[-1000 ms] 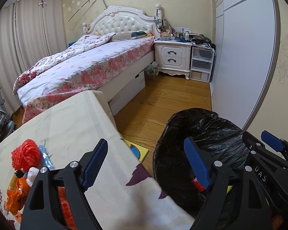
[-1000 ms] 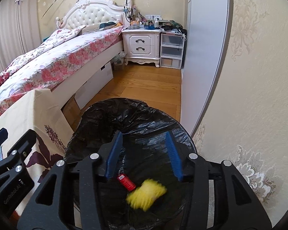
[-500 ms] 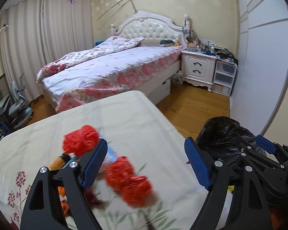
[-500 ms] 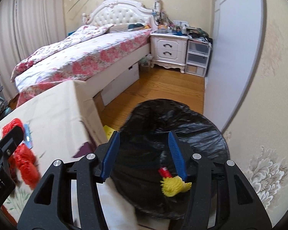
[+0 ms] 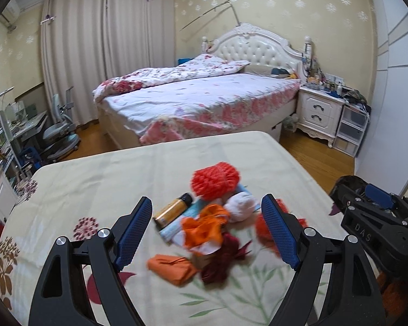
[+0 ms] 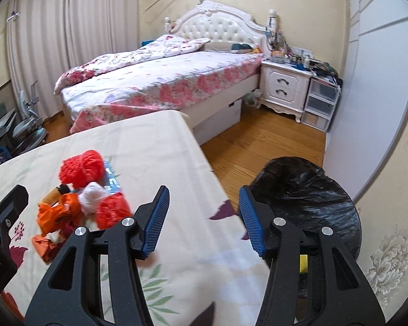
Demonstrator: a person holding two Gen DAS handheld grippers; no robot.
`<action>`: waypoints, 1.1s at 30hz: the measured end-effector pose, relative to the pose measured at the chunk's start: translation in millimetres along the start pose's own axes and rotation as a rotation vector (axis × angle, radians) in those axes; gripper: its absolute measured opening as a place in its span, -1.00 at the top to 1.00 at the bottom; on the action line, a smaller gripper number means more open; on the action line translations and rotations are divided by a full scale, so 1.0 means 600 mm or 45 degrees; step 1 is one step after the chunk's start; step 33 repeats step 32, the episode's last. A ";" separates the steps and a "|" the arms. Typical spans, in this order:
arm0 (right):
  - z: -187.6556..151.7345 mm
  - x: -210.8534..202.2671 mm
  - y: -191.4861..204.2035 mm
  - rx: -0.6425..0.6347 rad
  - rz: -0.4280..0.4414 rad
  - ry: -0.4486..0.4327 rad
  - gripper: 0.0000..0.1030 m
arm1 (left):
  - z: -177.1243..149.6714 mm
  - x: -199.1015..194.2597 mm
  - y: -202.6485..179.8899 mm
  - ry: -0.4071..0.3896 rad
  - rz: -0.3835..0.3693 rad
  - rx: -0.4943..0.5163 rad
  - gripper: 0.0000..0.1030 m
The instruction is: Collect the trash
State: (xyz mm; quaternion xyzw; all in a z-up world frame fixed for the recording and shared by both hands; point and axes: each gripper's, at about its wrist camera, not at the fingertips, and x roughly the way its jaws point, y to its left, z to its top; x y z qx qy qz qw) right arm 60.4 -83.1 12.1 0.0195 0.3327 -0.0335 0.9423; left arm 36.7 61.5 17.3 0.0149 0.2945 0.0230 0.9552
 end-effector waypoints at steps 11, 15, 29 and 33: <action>0.001 -0.016 0.086 -0.109 0.097 -0.005 -0.02 | -0.016 -0.018 0.099 -0.009 0.129 -0.100 -0.55; 0.000 -0.019 0.106 -0.137 0.117 -0.004 -0.02 | -0.020 -0.024 0.121 -0.024 0.185 -0.112 -0.59; -0.011 -0.039 0.166 -0.214 0.163 -0.018 -0.23 | -0.046 -0.003 0.220 0.049 0.329 -0.112 -0.65; -0.017 -0.042 0.183 -0.241 0.172 -0.019 -0.23 | -0.061 0.009 0.273 0.104 0.377 -0.156 -0.65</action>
